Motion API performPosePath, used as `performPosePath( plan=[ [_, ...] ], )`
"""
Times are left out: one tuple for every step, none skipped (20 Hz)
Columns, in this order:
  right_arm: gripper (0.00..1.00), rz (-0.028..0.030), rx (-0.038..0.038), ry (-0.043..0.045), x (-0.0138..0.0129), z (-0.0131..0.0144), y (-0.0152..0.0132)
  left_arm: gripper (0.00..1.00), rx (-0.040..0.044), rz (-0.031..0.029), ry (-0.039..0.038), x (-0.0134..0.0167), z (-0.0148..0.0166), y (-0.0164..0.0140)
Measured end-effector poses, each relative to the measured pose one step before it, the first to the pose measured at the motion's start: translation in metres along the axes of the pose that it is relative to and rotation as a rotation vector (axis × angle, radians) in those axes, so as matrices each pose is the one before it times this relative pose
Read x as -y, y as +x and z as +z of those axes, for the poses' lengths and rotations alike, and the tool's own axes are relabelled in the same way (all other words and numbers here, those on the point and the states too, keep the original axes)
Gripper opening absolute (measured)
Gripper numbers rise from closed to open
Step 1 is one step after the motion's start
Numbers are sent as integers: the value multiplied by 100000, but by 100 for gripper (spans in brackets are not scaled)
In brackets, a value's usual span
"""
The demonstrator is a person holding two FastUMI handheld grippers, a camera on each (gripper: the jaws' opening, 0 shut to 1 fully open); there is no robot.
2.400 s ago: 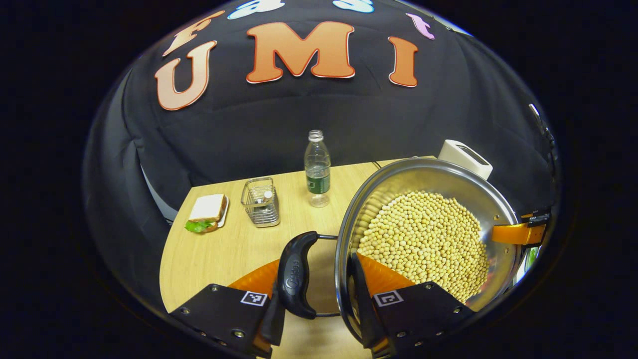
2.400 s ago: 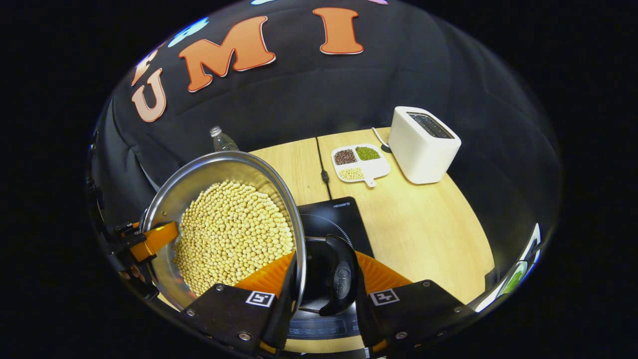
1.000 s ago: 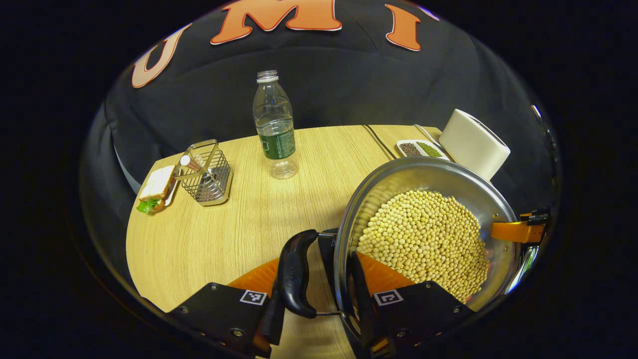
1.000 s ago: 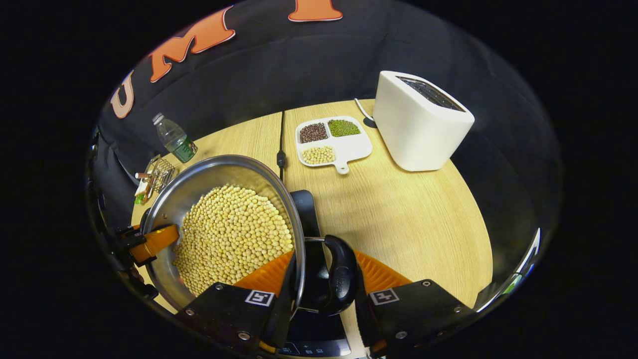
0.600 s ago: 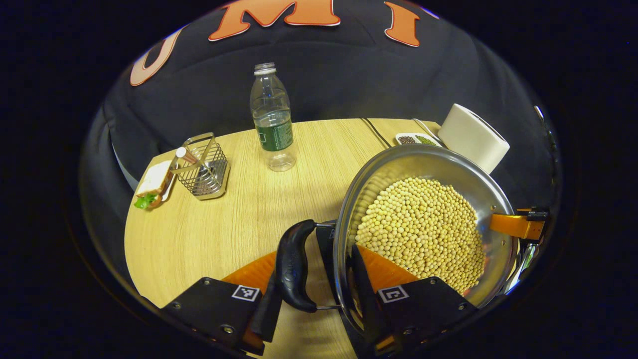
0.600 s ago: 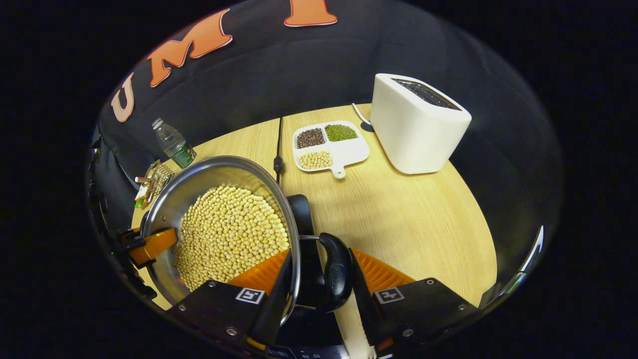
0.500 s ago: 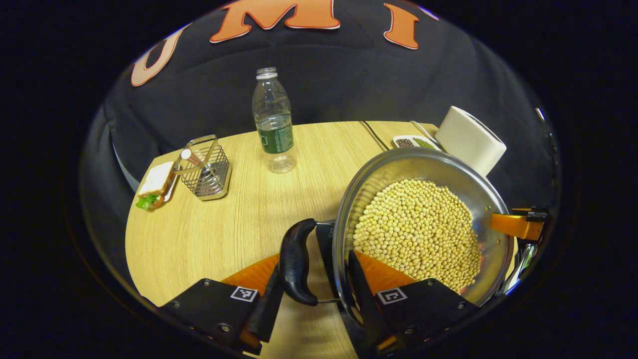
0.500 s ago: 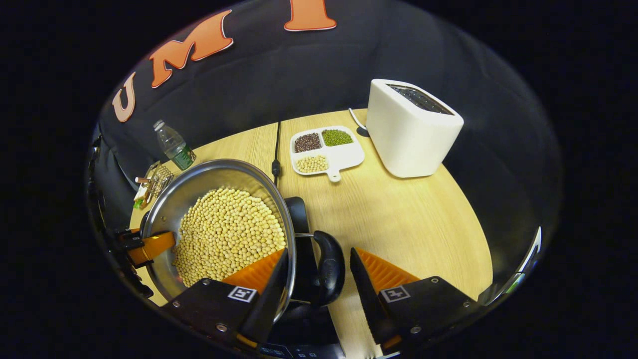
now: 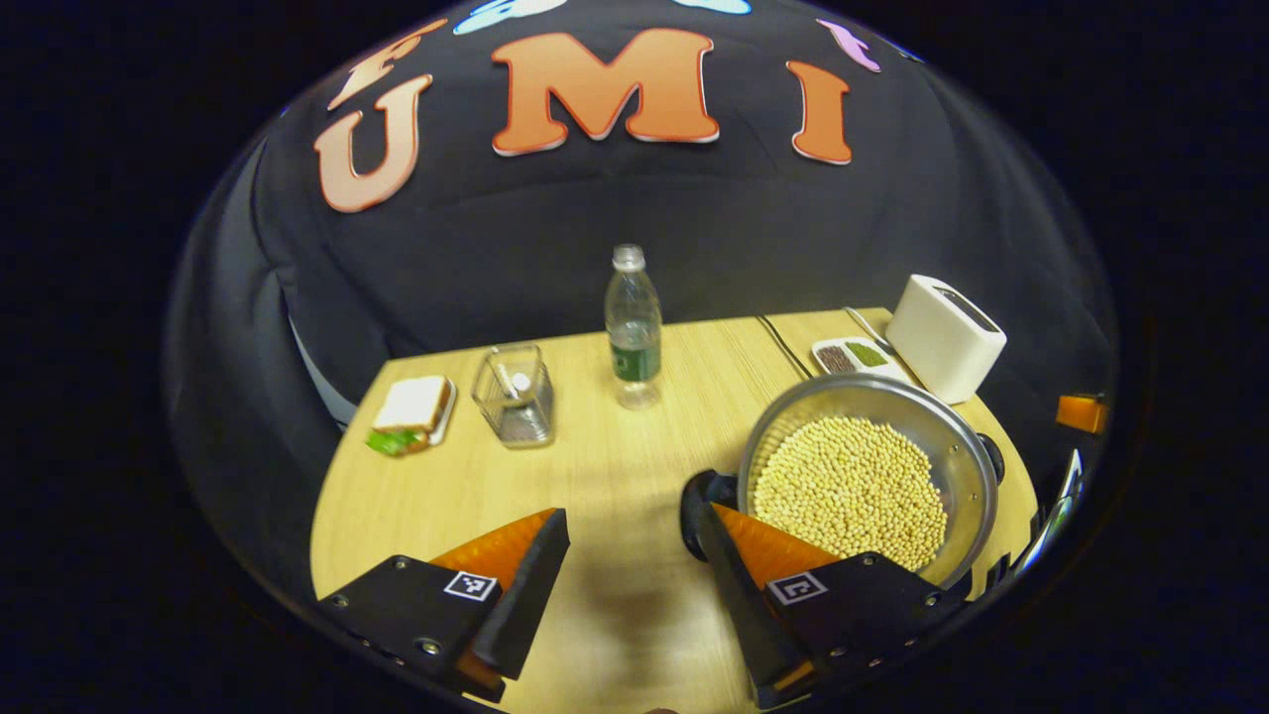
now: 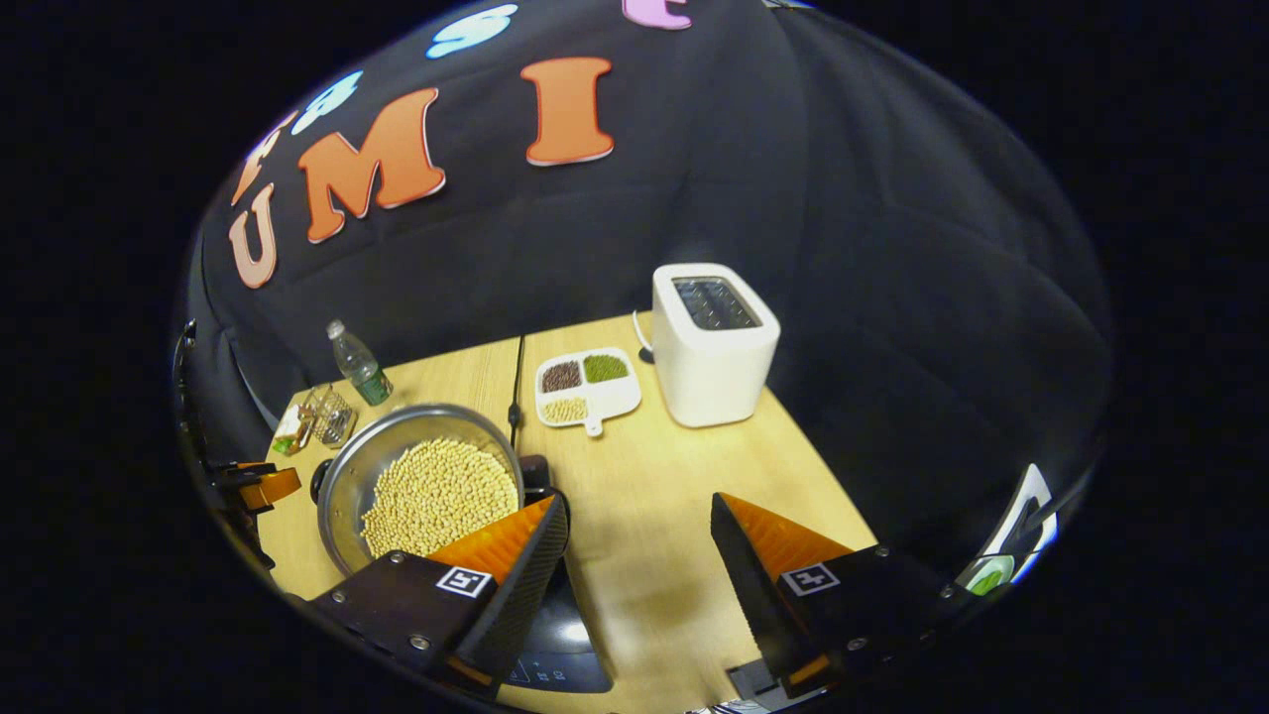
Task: First push the handle of the pot to place it horizontally, then grasp the pot with both hands and set it on the induction cooktop.
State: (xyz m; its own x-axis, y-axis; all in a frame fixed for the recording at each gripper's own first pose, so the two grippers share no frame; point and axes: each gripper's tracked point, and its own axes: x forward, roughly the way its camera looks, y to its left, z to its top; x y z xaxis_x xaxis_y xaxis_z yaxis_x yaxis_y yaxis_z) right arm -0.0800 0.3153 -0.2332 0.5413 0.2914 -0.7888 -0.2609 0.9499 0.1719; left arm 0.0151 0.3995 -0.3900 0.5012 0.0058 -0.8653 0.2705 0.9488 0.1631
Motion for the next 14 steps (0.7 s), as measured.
performPosePath(
  plan=[
    [91,-1173,5060,616,952,1375,-982,83,3677,864,-656,-386,1552,-1437],
    [91,-859,4985,410,862,1759,-1022,83,4330,280,-2380,-299,1901,-1280],
    [91,-279,5059,241,409,1755,-1286,83,5271,371,-2926,-634,2355,-1248],
    [91,299,4983,-190,293,2164,-897,83,5629,665,-2795,-622,2660,-1160],
    [90,296,4955,-595,721,2054,-278,83,4906,1300,-2225,-809,2271,-1016],
    [90,403,5160,-954,594,2197,-605,83,3915,780,-2695,-577,2237,-854],
    [91,-151,4979,-1617,575,2337,-1373,83,3437,227,-3253,-765,2324,-1231],
    [91,-934,4738,-2373,703,2128,-913,83,3597,61,-2912,-301,2159,-840],
    [91,-1392,4108,-2683,791,1898,-1143,83,4140,1037,-1436,-960,2441,-1184],
    [91,-1004,3774,-2128,657,1868,-787,83,5043,1404,-55,-682,2284,-777],
    [91,-242,3664,-1568,357,1818,-727,83,5204,2223,643,-862,2168,-630],
    [96,-38,3234,-1226,270,1754,-532,81,5806,3239,1197,-699,2092,-385],
    [93,-208,3063,-1351,297,1561,-782,83,4966,3094,592,-487,2270,-449],
    [93,-627,3232,-1750,500,1554,-146,80,4286,1344,-520,-8,2027,-448]
  ],
)
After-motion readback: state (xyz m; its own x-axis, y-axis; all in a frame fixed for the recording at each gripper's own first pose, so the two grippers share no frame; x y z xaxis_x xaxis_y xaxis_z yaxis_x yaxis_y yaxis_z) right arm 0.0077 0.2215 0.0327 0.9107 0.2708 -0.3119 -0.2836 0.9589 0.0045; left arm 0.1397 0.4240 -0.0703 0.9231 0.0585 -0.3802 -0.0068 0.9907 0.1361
